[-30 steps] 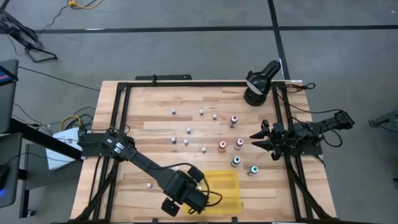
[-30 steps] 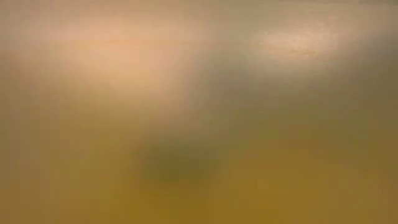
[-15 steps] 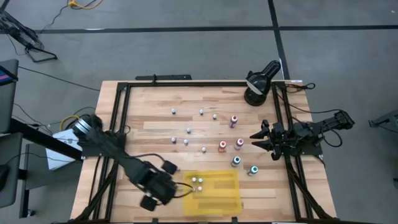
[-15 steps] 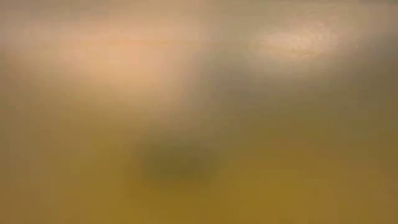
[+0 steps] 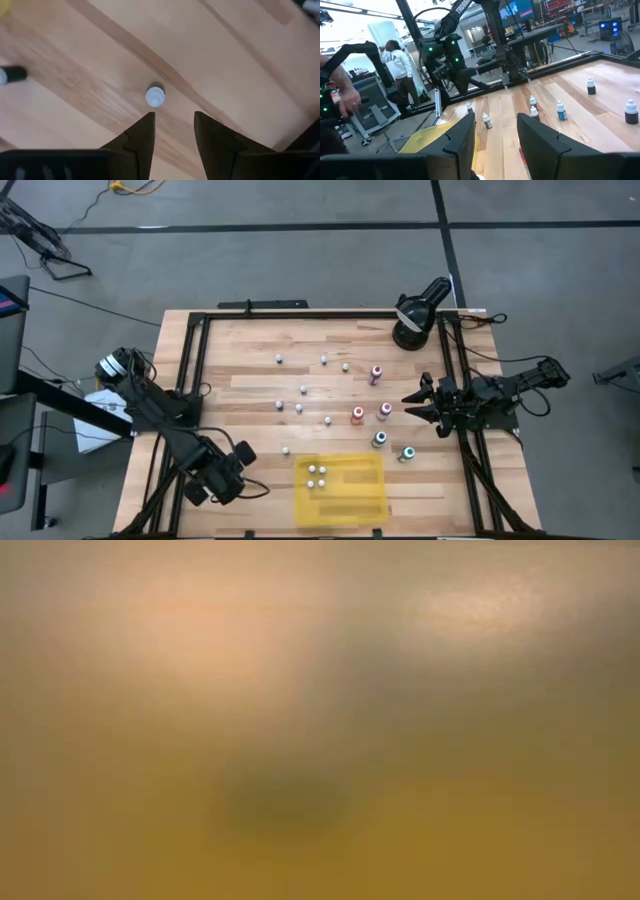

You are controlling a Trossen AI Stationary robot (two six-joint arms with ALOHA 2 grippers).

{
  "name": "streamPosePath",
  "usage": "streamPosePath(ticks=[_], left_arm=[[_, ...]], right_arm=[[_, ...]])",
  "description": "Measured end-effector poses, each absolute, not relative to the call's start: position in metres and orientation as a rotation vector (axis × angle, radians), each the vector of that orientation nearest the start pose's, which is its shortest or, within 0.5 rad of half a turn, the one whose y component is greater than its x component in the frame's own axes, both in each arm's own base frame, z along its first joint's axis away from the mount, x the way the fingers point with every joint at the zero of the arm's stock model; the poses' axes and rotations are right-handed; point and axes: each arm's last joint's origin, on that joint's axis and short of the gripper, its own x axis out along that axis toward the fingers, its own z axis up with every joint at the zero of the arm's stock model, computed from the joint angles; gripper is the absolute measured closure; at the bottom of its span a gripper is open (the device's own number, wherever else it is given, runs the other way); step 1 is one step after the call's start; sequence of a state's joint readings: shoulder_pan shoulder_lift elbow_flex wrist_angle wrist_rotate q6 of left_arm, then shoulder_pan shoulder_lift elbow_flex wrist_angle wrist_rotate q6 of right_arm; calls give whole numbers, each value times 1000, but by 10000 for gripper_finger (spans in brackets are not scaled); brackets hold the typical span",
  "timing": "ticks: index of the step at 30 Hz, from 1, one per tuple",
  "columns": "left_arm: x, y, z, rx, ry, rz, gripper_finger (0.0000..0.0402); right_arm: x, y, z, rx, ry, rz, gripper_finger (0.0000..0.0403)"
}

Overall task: Pick & Place food coloring
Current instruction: Put the small purple food coloring bottle in the yellow bin

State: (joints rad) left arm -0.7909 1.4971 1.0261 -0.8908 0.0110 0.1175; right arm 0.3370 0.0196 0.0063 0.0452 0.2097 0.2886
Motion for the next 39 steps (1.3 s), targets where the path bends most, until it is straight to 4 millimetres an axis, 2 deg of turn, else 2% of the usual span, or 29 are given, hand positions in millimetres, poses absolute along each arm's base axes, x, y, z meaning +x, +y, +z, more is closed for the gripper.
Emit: streamPosePath(ticks=[6,17,30,39], left_arm=[[190,-189,213,743,1197,-749,274],[192,-188,189,794,1208,-775,274],[203,-194,171,743,1220,-814,274],[206,-189,156,729,1245,-798,274]], right_arm=[[94,27,169,297,-13,131,266],[94,27,169,297,-13,130,266],[94,27,169,297,-13,131,266],[94,27,168,297,-12,130,265]])
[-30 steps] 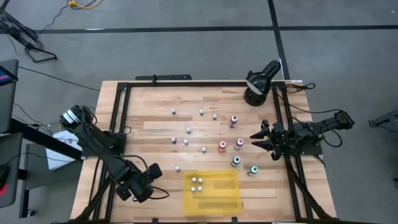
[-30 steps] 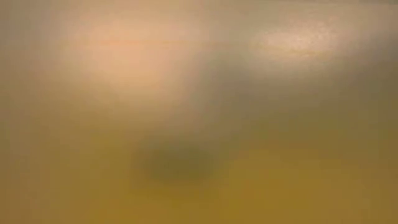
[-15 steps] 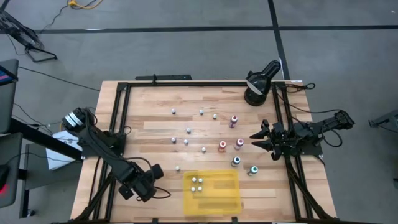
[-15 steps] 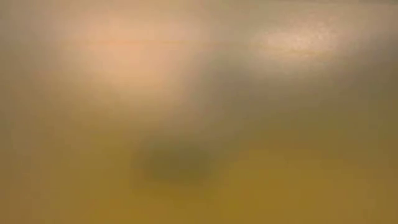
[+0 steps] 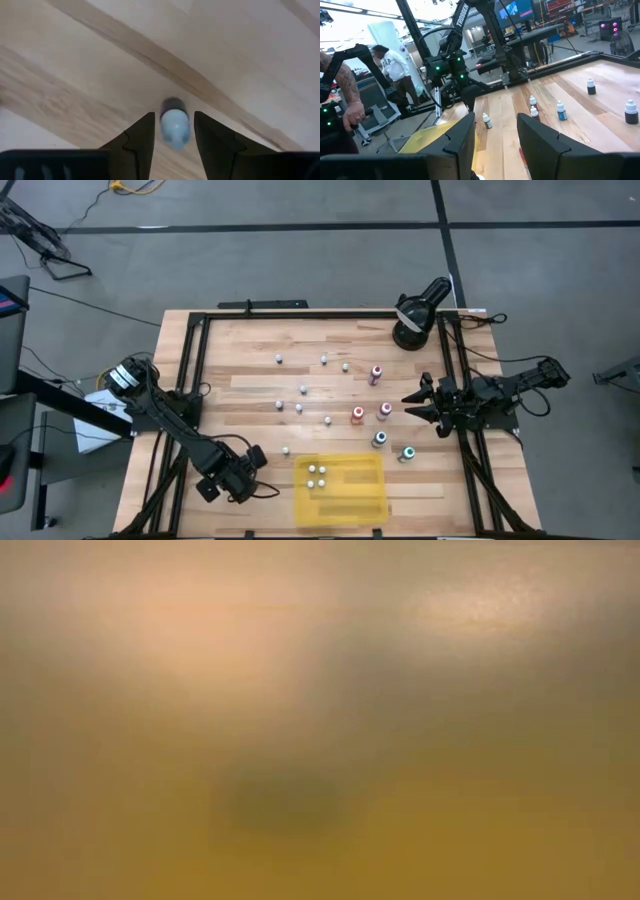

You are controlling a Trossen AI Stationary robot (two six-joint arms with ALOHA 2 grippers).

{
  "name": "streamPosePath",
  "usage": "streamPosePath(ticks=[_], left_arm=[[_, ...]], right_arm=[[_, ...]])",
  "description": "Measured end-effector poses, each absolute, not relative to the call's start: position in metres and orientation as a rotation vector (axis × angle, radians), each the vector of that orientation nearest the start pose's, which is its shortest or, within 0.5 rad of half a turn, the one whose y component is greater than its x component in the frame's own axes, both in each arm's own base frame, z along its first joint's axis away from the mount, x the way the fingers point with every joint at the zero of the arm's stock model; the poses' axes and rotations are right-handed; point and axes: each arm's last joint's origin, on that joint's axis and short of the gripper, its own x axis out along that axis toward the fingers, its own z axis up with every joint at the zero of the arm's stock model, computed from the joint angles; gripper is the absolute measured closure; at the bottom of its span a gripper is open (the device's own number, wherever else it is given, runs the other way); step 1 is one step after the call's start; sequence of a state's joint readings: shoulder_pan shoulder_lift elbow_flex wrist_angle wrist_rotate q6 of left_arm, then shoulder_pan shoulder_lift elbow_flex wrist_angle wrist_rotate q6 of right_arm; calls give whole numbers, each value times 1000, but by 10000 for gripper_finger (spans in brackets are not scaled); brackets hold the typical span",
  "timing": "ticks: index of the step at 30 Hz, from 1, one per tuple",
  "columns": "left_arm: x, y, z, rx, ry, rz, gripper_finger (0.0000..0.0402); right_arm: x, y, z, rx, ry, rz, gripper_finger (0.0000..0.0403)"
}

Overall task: Pick & Place food coloring
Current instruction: Put the small purple food coloring bottle in the yellow bin

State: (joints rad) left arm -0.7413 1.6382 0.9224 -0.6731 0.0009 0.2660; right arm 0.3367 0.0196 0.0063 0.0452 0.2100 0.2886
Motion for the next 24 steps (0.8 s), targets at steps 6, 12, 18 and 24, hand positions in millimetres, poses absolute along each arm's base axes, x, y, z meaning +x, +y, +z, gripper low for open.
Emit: streamPosePath(ticks=[6,12,18,24], left_arm=[[207,-189,155,694,1237,-783,274],[207,-189,155,672,1237,-769,274],[208,-189,155,625,1254,-709,277],[207,-189,155,610,1262,-697,326]], right_arm=[[94,27,169,297,-13,131,265],[94,27,169,297,-13,131,265],[94,27,169,297,-13,130,265],[94,27,169,297,-12,131,265]])
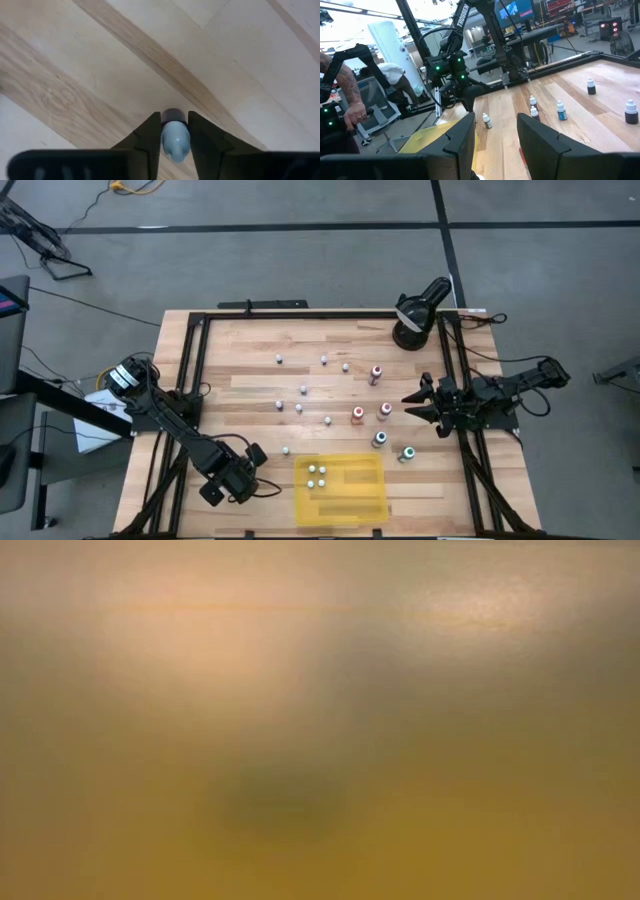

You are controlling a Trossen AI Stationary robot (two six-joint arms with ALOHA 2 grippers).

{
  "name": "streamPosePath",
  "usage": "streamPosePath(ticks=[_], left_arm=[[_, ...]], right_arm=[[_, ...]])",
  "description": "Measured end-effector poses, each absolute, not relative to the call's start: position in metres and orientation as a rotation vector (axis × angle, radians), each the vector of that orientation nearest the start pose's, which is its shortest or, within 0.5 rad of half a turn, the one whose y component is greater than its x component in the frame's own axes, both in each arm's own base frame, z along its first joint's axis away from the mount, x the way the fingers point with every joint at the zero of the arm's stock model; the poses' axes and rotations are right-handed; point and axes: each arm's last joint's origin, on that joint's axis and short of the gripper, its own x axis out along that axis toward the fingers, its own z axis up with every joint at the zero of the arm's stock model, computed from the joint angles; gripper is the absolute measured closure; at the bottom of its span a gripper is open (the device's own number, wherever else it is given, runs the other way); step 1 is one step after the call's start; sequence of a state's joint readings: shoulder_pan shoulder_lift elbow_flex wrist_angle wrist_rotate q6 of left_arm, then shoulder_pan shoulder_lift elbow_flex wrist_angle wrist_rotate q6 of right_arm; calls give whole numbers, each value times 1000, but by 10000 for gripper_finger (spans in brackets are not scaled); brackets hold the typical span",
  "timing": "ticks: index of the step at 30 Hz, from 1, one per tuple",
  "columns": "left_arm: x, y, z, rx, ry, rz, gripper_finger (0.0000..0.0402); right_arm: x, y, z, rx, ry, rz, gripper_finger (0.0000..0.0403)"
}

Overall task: Pick & Place food coloring
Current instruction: Put the small purple food coloring bottle in the yellow bin

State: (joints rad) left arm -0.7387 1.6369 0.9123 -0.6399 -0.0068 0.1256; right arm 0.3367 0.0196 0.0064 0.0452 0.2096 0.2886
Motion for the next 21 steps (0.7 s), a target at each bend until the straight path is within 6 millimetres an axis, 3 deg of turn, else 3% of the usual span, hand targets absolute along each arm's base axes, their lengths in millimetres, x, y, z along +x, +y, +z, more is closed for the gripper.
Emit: streamPosePath(ticks=[3,11,21], left_arm=[[208,-189,155,594,1266,-686,346],[210,-189,159,558,1266,-664,332],[214,-174,204,397,1153,-613,339]], right_arm=[[94,27,169,297,-13,130,266],[94,27,168,297,-12,131,265],[94,27,169,297,-13,131,264]])
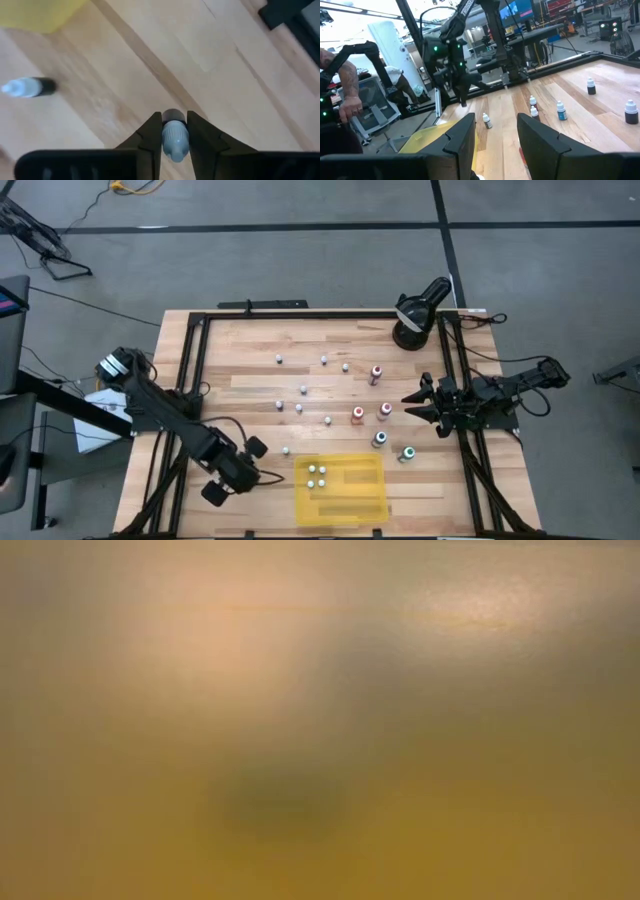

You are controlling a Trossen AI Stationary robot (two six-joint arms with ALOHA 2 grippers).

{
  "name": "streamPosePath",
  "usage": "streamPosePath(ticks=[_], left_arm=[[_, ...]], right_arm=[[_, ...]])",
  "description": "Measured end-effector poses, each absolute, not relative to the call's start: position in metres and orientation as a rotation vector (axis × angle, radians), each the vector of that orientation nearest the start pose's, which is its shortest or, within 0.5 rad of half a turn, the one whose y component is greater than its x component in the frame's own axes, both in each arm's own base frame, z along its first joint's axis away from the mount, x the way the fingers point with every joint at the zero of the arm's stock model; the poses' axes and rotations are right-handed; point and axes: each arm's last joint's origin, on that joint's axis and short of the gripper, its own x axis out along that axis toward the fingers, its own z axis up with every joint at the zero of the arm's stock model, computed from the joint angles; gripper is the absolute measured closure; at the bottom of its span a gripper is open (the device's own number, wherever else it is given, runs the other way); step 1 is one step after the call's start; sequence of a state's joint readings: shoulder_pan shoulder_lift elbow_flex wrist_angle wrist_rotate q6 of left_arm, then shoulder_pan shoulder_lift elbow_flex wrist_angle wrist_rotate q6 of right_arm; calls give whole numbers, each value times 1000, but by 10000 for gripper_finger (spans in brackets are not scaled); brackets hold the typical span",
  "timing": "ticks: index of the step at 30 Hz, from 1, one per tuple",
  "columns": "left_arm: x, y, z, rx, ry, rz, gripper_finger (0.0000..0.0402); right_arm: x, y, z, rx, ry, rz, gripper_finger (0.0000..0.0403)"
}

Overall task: Pick & Place food coloring
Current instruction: Put the small purple food coloring bottle in the yellow bin

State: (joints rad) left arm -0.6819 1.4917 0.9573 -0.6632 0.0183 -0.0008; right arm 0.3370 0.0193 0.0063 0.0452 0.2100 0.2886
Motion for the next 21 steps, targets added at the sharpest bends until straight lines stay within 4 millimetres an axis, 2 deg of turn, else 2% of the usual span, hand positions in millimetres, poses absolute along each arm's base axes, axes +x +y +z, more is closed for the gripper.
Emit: streamPosePath(ticks=[6,12,17,21], left_arm=[[204,-161,225,391,1114,-564,331],[205,-157,230,361,1116,-520,340],[229,-161,244,324,1092,-449,332],[260,-166,256,305,1096,-401,336]], right_arm=[[94,27,169,297,-12,131,266],[94,27,169,297,-12,131,264],[94,27,168,297,-12,131,266],[94,27,169,297,-13,131,266]])
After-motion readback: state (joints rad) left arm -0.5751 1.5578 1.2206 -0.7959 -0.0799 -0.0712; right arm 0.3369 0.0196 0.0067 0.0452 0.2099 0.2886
